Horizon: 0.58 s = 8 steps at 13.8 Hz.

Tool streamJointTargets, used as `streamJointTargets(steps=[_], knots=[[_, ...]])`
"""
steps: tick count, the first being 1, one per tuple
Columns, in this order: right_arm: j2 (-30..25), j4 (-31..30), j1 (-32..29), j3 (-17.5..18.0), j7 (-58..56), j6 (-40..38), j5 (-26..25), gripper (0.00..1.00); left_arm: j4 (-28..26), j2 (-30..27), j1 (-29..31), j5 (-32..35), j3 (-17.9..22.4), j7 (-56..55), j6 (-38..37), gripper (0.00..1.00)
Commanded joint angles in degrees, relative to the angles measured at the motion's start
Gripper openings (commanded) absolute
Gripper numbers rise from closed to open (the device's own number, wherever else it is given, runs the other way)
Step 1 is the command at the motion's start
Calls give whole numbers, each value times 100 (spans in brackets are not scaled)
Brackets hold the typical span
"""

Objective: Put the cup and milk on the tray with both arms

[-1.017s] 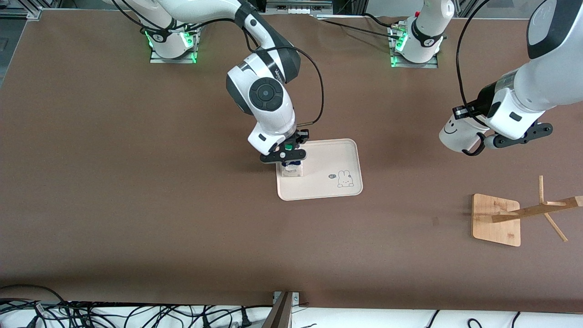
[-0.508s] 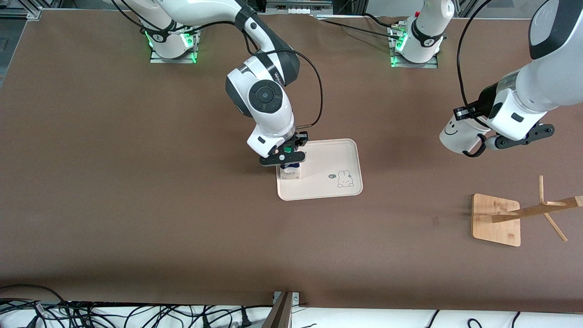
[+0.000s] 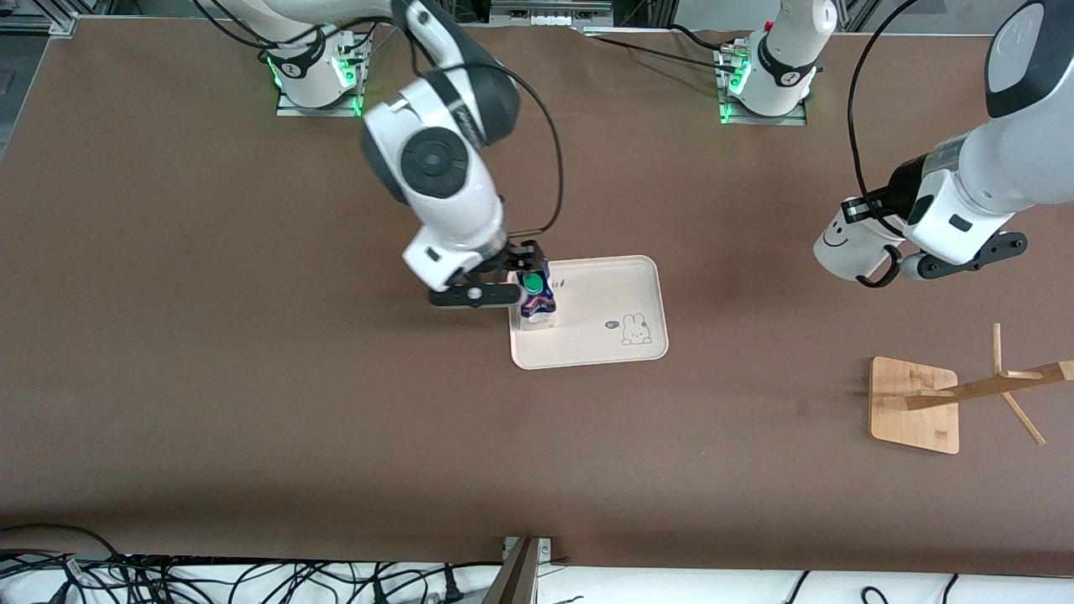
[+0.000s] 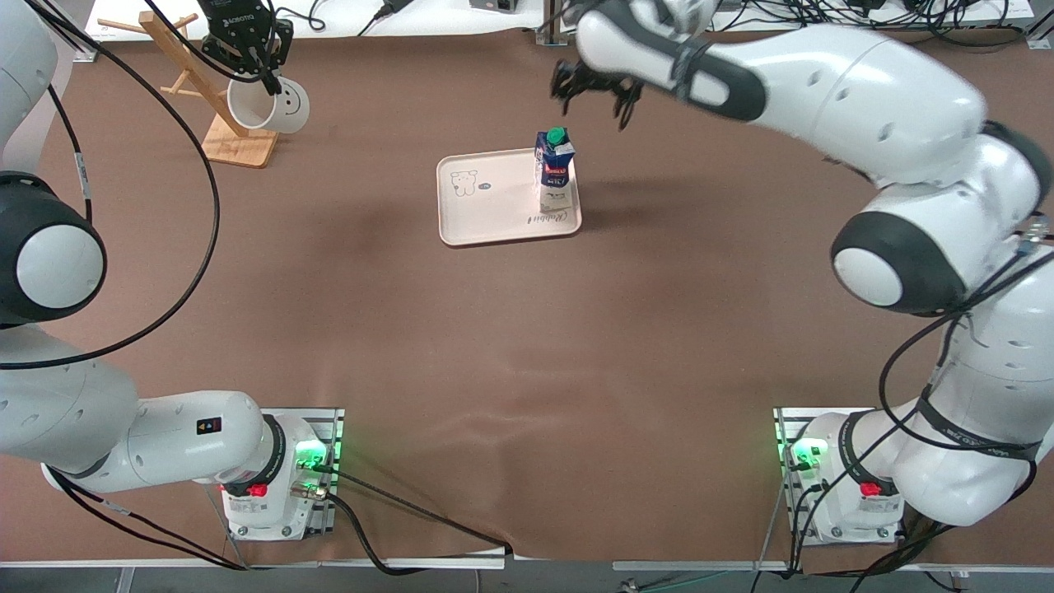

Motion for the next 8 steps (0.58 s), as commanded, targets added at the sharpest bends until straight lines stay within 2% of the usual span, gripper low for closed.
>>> streamJointTargets(steps=[1,4,6,7,8], knots=[[-656,-16,-931,94,-598,-769,25,100,226,220,-52,26,-17,21,-218,0],[-1087,-68,-1706,77,-1768,-1533,25,100,226,580,-69,8,-26,12,-394,0],[-1656,-645,-1883,-212,-2120,-1773,25,100,234,1045,-226,-9,-26,-214,-385,0],[-2016,-1031,-1883,-405,-2331,-1747,25,100,269,1309,-436,-18,-26,-643,-359,0],[-2359,-1401,-1883,-511,-2446,-1729,16,100,539,1616,-795,16,-9,-1299,-342,0]])
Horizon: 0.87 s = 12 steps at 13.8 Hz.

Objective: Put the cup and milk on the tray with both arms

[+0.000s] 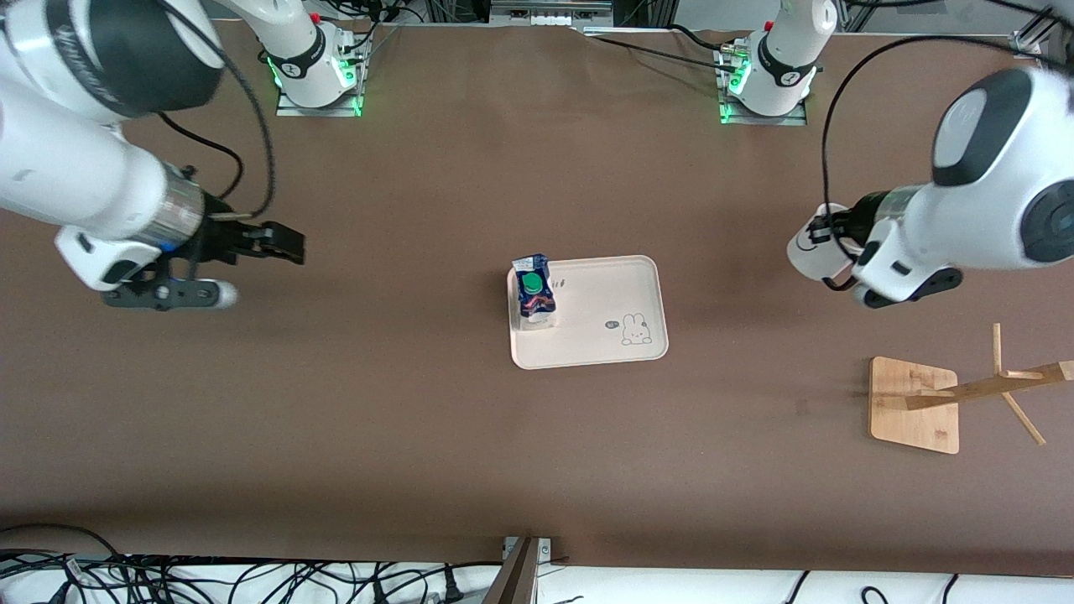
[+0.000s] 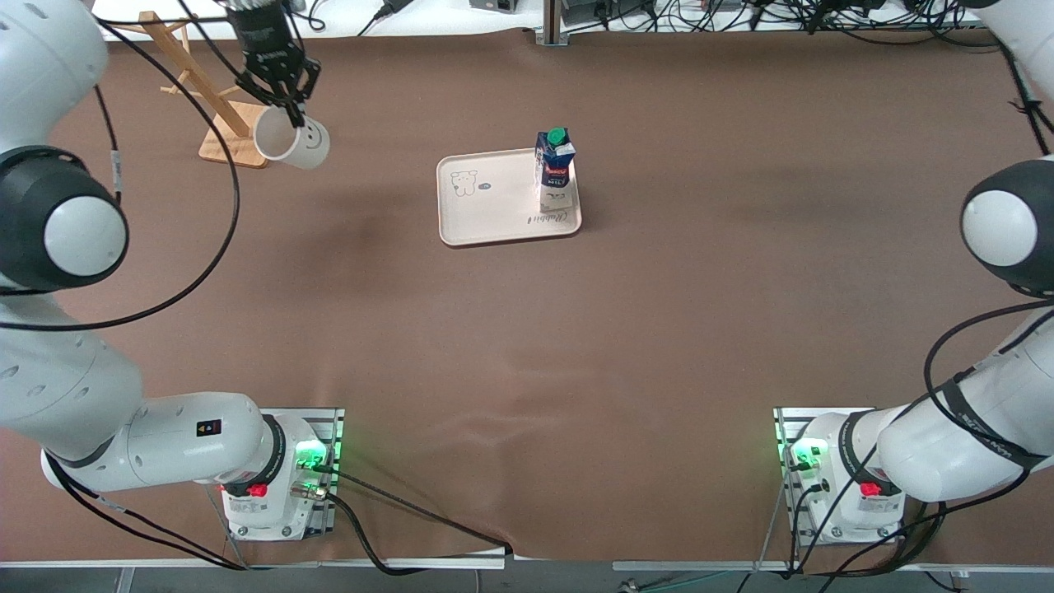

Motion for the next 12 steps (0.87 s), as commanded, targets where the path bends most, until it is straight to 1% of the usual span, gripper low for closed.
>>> streamJointTargets(steps=[1,3,4,5,6,8,9,11,12], knots=[[-1165,-1332,67,-264,-320,93,-10,100,1001,1090,-884,25,16,-1631,-115,0],[-1641,-1851,58,-440,-688,207,-89,100,2012,1987,-1499,16,33,-2488,-89,0],[-1791,-2036,-38,-484,-925,268,-107,100,2408,2374,-1737,16,42,-2814,25,0],[-1836,-2143,-239,-476,-1197,321,-133,100,2577,2657,-1862,-1,42,-3200,365,0],[-1836,-2152,-380,-467,-1435,322,-159,100,2570,2807,-1985,-19,42,-3447,856,0],[-1828,-2152,-504,-397,-1542,348,-448,100,2561,3159,-2161,-307,42,-3755,1534,0],[-1828,-2152,-652,-301,-1586,348,-493,100,2544,3282,-2223,-361,42,-3931,1816,0],[-1828,-2152,-1309,320,-1735,383,-502,100,2535,3415,-2311,-362,42,-4047,1959,0],[-1836,-2152,-1383,419,-1736,392,-520,100,2500,3415,-2311,-362,42,-4047,1960,0]])
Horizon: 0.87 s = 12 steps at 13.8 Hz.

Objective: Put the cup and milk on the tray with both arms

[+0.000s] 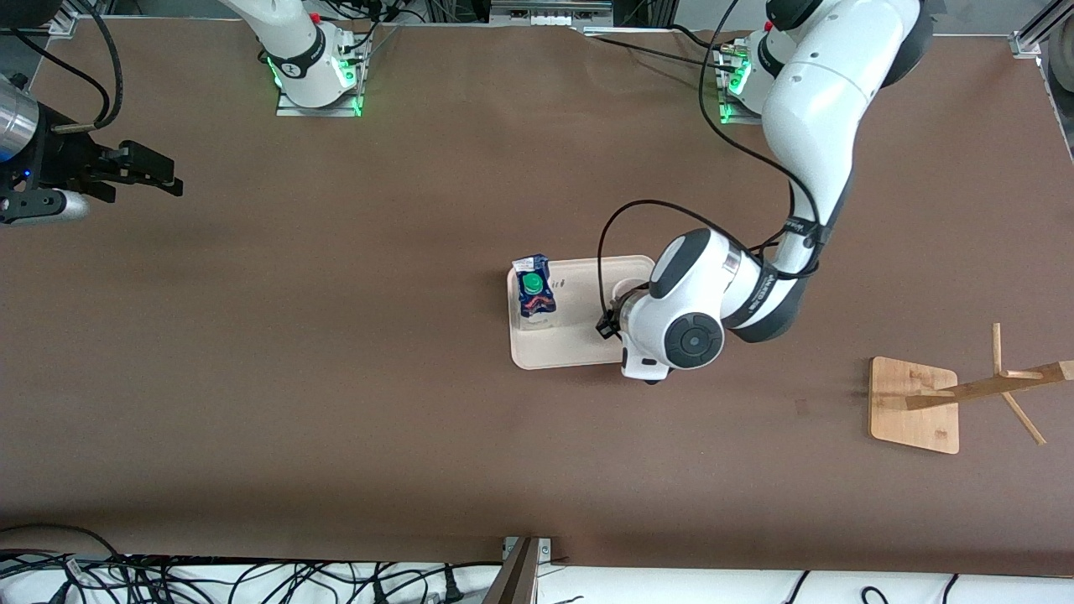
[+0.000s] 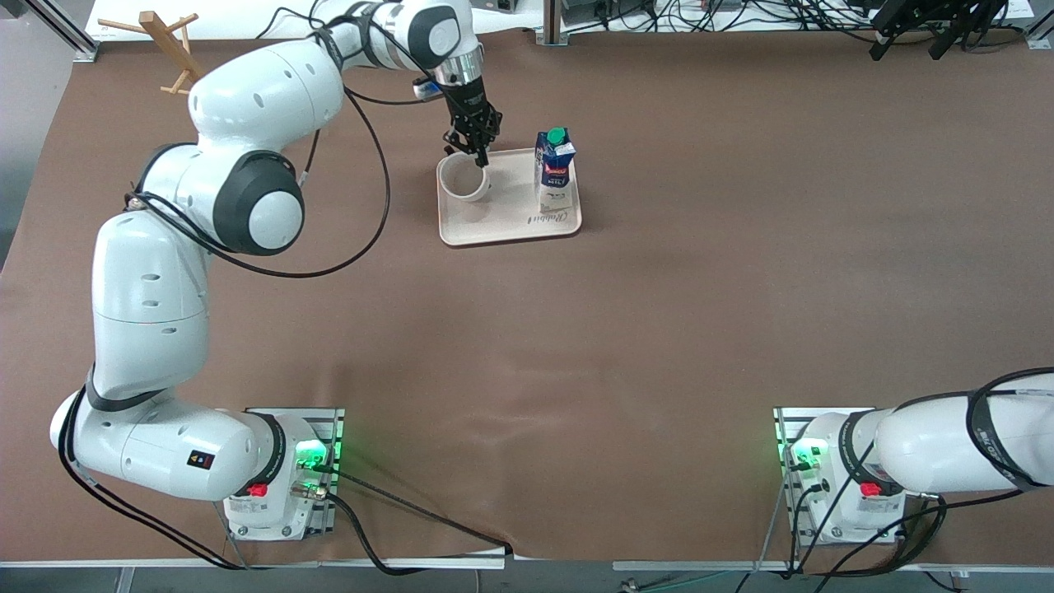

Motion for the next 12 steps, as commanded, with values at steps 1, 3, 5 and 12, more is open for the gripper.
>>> streamJointTargets(steps=[1,3,5,12], knots=[[-115,-83,-413,449,-118,78,-109,100,221,102,-70,-93,39,-148,-67,0],[-81,-30,-404,475,-100,78,-162,100,159,84,-70,-6,56,-113,-76,68],[-2,57,-413,475,-74,78,-162,100,159,32,-17,204,74,27,-93,100],[157,304,-404,475,-83,60,-373,100,230,-995,492,468,83,1291,-1050,100]])
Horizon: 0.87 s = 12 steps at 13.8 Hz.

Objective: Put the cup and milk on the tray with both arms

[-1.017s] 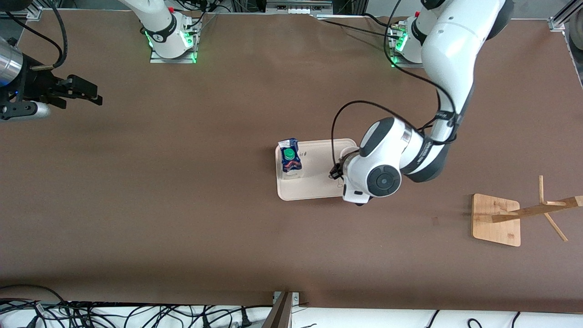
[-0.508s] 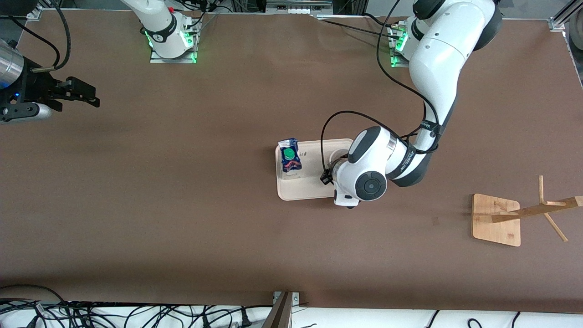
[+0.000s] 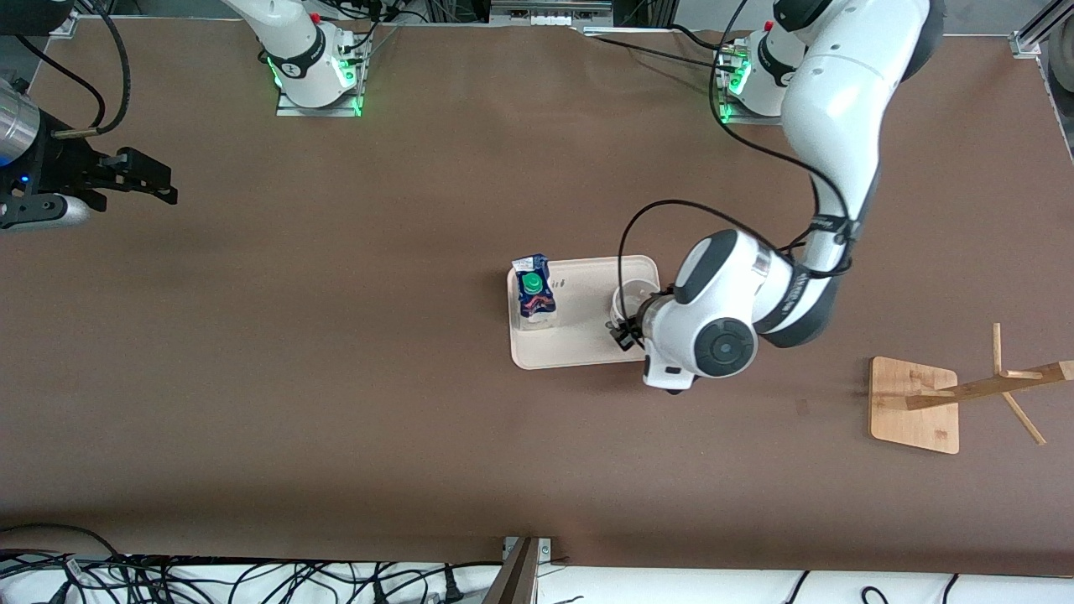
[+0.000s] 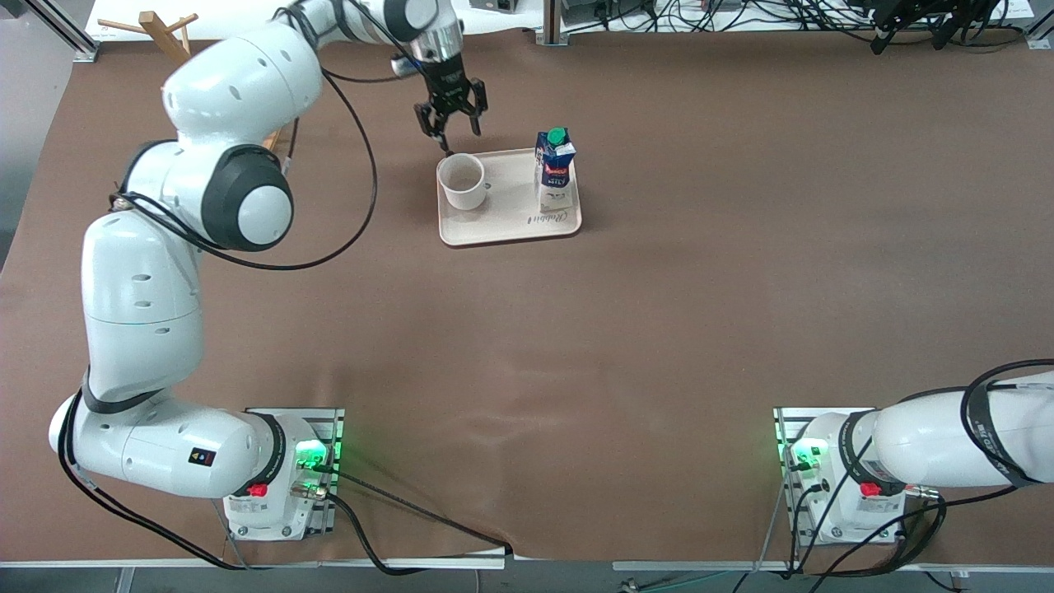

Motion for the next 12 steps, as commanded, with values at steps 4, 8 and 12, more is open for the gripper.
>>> streamJointTargets(steps=[4,8,12], knots=[[54,207,-136,125,-16,1,-102,100,-105,-1495,445,1086,16,2403,-612,100],[98,225,-127,134,-25,36,-128,100,-114,-2304,1226,1150,16,4488,-841,100],[133,243,-118,134,-34,142,-172,100,-149,-2412,1702,1106,7,5290,-1050,100]])
